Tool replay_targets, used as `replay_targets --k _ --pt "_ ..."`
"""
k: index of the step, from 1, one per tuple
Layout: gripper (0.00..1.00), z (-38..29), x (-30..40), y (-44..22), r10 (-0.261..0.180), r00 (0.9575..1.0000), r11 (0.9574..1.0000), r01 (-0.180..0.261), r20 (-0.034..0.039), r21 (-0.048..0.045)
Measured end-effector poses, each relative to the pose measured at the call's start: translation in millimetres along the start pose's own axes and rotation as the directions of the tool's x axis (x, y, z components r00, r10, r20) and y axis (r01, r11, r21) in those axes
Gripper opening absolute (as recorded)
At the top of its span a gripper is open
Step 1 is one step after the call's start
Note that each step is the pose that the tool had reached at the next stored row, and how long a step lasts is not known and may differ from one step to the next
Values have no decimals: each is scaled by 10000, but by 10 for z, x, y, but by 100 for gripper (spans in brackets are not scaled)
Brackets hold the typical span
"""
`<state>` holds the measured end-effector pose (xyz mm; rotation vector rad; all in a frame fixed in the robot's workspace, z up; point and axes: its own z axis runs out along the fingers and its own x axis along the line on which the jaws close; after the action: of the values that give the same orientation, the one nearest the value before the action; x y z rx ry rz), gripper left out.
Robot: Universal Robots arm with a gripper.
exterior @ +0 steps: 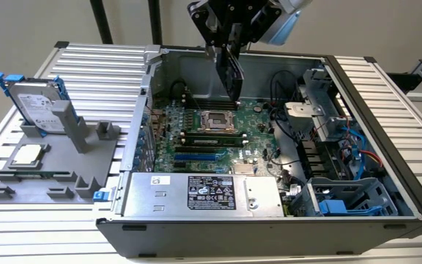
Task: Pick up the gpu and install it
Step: 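Insert the gpu into the slot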
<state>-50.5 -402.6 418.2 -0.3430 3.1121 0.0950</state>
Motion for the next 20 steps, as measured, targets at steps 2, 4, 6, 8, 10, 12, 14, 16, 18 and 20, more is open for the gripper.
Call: replay_targets --k 2,4,6,8,10,12,14,16,18,20 --pt "0 0 0 0 -73 10000 10000 73 -5 -1" --pt "0 0 0 0 -148 9999 9999 148 -9 -2" --pt "0 0 0 0 -222 9998 9998 222 -13 -4" --pt "0 0 0 0 -297 9996 9996 297 -17 -5" --pt "0 0 0 0 -375 9993 9993 375 -22 -7" --pt "0 0 0 0 -454 9990 9990 454 -27 -8" --pt "0 0 0 0 -529 9986 9986 529 -32 -9" --pt "0 0 0 0 -603 9982 9982 603 -36 -10" --pt "0 0 0 0 -674 9977 9977 674 -40 -12" --pt "0 0 0 0 -746 9972 9972 746 -44 -13"
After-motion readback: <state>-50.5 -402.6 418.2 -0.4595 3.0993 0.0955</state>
